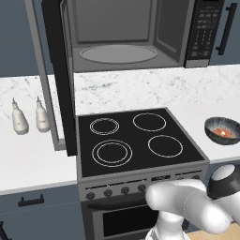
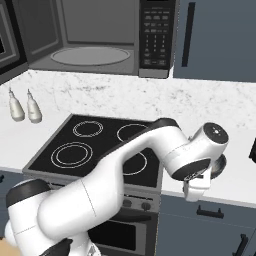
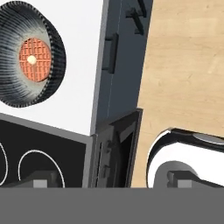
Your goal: Open the microwave, place the bowl with waffle inside the microwave, then close the microwave door and turn it on.
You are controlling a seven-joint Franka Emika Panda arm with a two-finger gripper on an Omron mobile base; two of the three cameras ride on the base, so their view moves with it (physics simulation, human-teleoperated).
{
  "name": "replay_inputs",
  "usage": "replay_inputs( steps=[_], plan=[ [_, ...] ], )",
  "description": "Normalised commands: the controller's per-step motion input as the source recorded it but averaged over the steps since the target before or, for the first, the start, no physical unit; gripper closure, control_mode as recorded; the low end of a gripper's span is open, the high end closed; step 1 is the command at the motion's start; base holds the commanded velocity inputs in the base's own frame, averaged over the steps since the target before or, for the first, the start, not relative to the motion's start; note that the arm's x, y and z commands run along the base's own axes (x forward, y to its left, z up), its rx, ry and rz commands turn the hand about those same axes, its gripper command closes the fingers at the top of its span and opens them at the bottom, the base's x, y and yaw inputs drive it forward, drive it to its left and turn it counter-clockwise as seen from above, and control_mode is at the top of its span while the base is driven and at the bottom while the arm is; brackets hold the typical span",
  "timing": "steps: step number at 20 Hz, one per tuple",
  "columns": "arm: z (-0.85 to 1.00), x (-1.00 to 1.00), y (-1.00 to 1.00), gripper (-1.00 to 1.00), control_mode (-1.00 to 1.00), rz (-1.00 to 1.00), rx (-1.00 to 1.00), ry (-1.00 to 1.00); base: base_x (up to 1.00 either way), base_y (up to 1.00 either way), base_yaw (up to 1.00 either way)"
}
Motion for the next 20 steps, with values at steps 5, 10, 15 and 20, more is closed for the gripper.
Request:
replay_inputs(
  steps=[5, 10, 15, 20],
  plan=[
    [-0.4, 0.35, -0.01, -1.0, -1.0, 0.03, 0.01, 0.01, 0.0, 0.0, 0.0],
    [-0.21, 0.42, -0.02, -1.0, -1.0, 0.04, 0.02, 0.0, 0.0, 0.0, 0.0],
    [-0.08, 0.48, -0.11, -1.0, -1.0, 0.02, 0.05, 0.0, 0.0, 0.0, 0.0],
    [-0.11, 0.51, -0.33, -1.0, -1.0, 0.0, 0.1, 0.0, 0.0, 0.0, 0.0]
  ],
)
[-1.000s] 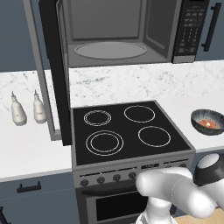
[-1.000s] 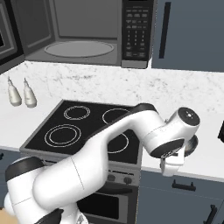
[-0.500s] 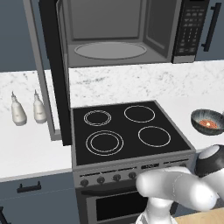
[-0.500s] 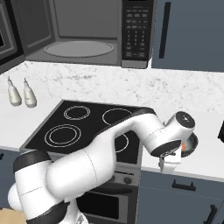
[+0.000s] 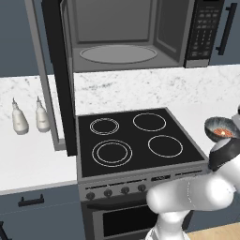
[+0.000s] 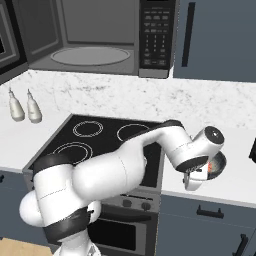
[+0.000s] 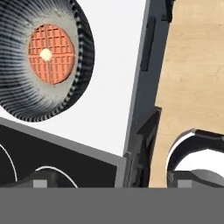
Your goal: Open the microwave, place the bowl with waffle inside the microwave, then close the microwave door and turn it on.
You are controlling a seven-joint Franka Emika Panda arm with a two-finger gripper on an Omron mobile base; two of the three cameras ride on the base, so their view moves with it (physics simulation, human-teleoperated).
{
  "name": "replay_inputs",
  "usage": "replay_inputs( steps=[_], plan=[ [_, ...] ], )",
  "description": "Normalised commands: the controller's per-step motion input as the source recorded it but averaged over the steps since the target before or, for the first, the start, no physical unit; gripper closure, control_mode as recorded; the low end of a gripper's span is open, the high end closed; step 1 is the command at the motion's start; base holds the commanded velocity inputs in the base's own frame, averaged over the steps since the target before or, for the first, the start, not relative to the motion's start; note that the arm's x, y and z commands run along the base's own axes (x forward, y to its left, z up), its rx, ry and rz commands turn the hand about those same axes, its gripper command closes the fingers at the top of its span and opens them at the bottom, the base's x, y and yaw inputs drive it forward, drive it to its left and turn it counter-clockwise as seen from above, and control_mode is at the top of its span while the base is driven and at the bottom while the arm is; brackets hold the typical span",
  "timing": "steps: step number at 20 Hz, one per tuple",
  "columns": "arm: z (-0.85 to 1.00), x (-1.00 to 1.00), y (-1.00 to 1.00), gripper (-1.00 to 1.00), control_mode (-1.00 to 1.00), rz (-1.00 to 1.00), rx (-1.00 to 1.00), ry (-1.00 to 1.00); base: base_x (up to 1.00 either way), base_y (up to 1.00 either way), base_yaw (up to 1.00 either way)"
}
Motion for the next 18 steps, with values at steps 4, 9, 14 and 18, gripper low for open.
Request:
replay_inputs(
  steps=[4, 9, 14, 18],
  plan=[
    [-0.3, 0.48, -0.44, -1.0, -1.0, -0.01, 0.05, 0.0, 0.0, 0.0, 0.0],
    [-0.42, 0.11, -0.43, -1.0, -1.0, -0.05, 0.0, 0.0, 0.0, 0.0, 0.0],
    [-0.19, 0.14, -0.34, -1.0, -1.0, -0.03, 0.01, 0.0, 0.0, 0.0, 0.0],
    [-0.13, 0.3, -0.18, -1.0, -1.0, 0.0, 0.0, 0.0, 0.0, 0.0, 0.0]
  ],
)
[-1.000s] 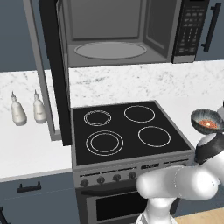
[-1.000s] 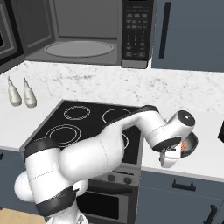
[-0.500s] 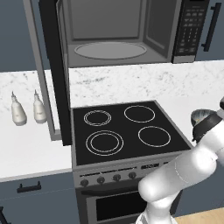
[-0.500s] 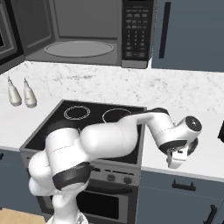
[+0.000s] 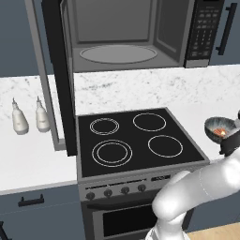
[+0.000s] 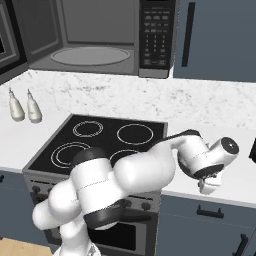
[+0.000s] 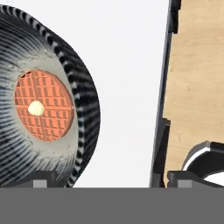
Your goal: Open the microwave, place the bowl with waffle inside the microwave, then close the microwave door and turn it on.
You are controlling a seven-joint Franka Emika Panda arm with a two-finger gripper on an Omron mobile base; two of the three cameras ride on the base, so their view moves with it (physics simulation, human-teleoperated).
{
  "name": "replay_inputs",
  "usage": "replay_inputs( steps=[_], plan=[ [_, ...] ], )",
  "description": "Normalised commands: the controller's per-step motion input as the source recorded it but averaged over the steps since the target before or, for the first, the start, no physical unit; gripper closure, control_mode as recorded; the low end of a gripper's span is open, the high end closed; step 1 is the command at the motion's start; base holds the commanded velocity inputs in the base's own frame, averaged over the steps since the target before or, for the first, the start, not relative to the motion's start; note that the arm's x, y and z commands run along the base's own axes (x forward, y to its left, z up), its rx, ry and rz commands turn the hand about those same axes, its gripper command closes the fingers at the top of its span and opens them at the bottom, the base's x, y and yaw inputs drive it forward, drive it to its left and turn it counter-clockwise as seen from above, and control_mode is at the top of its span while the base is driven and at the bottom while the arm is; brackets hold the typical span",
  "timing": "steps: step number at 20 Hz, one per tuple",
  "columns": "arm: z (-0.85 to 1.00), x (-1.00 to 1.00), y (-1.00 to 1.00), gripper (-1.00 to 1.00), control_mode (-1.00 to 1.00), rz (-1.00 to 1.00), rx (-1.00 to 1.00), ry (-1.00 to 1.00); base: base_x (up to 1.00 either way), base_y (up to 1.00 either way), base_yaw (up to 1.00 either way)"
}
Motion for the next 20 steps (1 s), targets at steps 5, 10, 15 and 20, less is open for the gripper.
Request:
replay_inputs(
  steps=[5, 10, 15, 20],
  plan=[
    [-0.23, 0.31, -0.11, -1.0, -1.0, 0.0, 0.0, 0.0, 0.0, 0.0, 0.0],
    [-0.4, 0.17, 0.0, -1.0, -1.0, 0.0, 0.0, -0.03, 0.0, 0.0, 0.0],
    [-0.08, 0.3, 0.0, -1.0, -1.0, 0.0, 0.0, -0.02, 0.0, 0.0, 0.0],
    [-0.22, 0.29, 0.0, -1.0, -1.0, 0.0, -0.05, 0.0, 0.0, 0.0, 0.0]
  ],
)
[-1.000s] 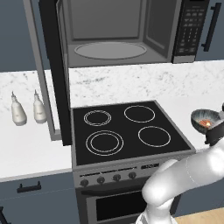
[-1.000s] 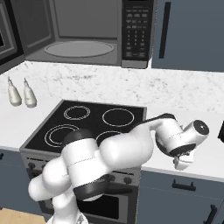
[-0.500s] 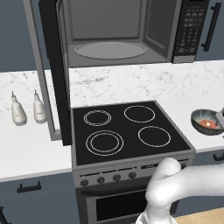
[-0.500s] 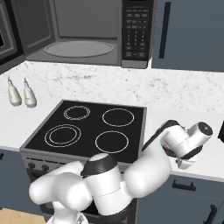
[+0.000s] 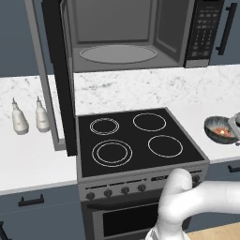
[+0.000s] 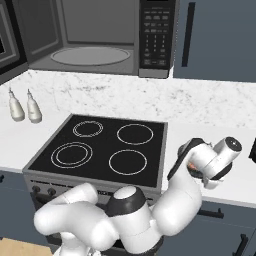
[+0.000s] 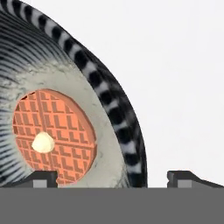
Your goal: Open the microwave, place the bowl with waffle inside the microwave, then close the microwave door and turn it on.
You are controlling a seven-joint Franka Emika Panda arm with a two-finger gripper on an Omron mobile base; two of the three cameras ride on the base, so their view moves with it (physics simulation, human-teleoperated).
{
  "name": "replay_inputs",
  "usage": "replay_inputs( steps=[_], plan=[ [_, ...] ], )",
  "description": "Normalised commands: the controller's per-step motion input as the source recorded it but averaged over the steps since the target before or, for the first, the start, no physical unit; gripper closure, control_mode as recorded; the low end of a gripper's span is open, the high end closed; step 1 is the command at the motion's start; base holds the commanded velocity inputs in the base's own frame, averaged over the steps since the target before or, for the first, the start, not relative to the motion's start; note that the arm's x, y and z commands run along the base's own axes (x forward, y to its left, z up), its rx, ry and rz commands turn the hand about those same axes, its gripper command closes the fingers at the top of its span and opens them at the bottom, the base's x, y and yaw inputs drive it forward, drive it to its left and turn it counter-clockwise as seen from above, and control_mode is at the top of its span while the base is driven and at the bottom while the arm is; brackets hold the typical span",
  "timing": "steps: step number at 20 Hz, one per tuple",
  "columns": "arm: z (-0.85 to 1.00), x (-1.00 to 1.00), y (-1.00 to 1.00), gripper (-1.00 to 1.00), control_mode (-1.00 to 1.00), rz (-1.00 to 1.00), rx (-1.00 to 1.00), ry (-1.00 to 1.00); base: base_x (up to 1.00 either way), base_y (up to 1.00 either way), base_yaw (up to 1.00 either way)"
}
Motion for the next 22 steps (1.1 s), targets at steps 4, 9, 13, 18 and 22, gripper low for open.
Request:
replay_inputs(
  steps=[4, 9, 13, 18, 22],
  plan=[
    [-0.65, 0.03, 0.06, 1.0, -1.0, 0.0, -0.18, 0.0, 0.0, 0.0, 0.0],
    [-0.5, 0.0, 0.03, 1.0, -1.0, 0.0, -0.14, 0.0, 0.0, 0.0, 0.0],
    [-0.3, 0.0, 0.02, 1.0, -1.0, 0.0, -0.04, 0.0, 0.0, 0.0, 0.0],
    [-0.12, 0.0, 0.0, 1.0, -1.0, -0.01, 0.0, 0.0, 0.0, 0.0, 0.0],
    [0.51, -0.23, 0.0, 1.0, -1.0, -0.03, 0.02, -0.12, 0.0, 0.0, 0.0]
  ],
)
